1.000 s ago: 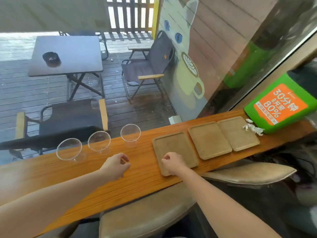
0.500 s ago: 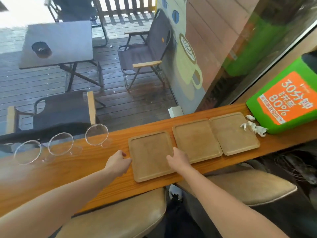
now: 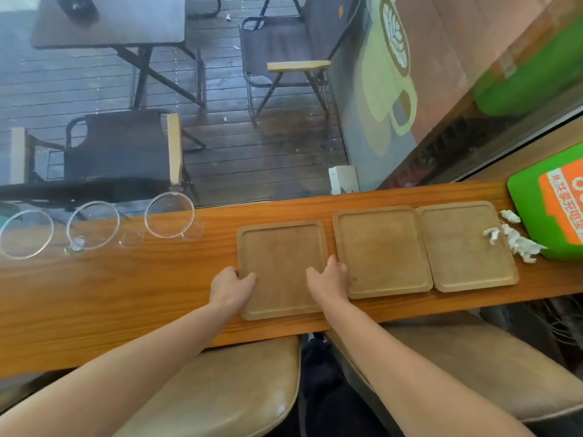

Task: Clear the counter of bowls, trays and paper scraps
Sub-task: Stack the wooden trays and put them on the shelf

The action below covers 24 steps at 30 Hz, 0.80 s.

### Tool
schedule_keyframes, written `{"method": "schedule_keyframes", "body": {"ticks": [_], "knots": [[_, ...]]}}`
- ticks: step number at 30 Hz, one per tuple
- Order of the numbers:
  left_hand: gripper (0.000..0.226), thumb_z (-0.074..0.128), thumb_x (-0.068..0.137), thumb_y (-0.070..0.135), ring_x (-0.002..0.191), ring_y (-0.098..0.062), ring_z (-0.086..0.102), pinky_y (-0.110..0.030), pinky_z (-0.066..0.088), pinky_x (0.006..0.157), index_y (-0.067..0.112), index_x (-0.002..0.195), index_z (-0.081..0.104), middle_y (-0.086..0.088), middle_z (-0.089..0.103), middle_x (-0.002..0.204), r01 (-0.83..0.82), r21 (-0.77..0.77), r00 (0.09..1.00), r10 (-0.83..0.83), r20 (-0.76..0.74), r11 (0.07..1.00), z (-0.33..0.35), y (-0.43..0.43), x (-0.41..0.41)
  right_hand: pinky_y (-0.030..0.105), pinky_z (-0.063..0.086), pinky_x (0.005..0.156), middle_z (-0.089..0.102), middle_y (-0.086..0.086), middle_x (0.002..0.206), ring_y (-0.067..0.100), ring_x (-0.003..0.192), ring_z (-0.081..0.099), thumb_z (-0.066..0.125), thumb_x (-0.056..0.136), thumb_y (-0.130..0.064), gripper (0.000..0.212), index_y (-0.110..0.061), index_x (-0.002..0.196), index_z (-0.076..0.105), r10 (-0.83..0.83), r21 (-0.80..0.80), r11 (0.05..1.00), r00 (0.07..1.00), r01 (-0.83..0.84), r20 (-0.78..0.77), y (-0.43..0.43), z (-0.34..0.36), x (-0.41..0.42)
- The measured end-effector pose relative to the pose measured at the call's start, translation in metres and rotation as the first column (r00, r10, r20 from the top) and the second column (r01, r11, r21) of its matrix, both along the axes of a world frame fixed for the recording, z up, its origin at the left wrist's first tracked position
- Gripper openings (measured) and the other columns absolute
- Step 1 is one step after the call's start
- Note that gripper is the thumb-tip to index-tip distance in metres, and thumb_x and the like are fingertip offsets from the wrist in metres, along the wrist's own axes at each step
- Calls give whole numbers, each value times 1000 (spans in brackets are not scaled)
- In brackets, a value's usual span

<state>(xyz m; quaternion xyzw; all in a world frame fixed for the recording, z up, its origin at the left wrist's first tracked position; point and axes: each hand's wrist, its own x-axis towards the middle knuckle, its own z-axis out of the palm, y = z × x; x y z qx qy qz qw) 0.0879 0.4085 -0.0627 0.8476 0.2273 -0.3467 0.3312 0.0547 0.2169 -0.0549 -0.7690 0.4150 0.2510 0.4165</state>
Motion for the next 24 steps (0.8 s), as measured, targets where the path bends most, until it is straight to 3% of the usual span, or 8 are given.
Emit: {"method": "schedule_keyframes", "body": {"ticks": [2,5,10,15,19,24], "knots": [[31,58,93,44,89,-20,61,-36,53,77,15,105,60,-6,67,109,-35,-44,999,34,-11,998,-1,6,2,47,27,115,18,9,159,33,147,18,47,99,-28,64,-13,155,20,-35,-4,999,999,35,-23,-3,0,5],[44,57,96,44,102,-25,65,-44,54,93,7,119,65,-8,69,114,-78,-120,996,71,-60,990,-2,18,10,50,31,116,23,11,156,36,144,24,40,103,-22,51,-12,151,32,-85,-13,996,995,85,-48,-9,0,12],[28,57,100,30,99,-26,67,-49,58,90,10,120,59,-10,69,111,-43,-274,998,27,-61,961,16,20,18,43,47,101,47,10,140,30,122,50,36,104,-16,41,-14,145,40,-195,59,979,981,195,-14,-17,13,9],[18,56,100,32,97,-20,65,-45,57,89,20,113,53,-3,66,104,139,-275,990,-123,74,951,45,-5,25,37,47,88,53,7,127,26,107,53,36,105,-17,40,-11,145,41,-228,84,970,974,228,-4,-41,42,-5],[12,58,99,30,88,-17,67,-41,60,81,29,107,50,-1,68,96,226,-307,971,-191,141,924,70,-41,27,39,40,104,41,9,150,30,134,43,35,105,-17,48,-11,152,29,-264,59,963,964,263,16,-75,70,-13],[11,63,97,26,85,-21,70,-41,63,75,25,107,59,-7,69,93,257,-322,965,-223,140,911,83,-87,29,39,37,109,37,6,156,28,141,37,37,105,-18,49,-13,153,29,-279,32,960,958,277,64,-123,84,-20]]}}
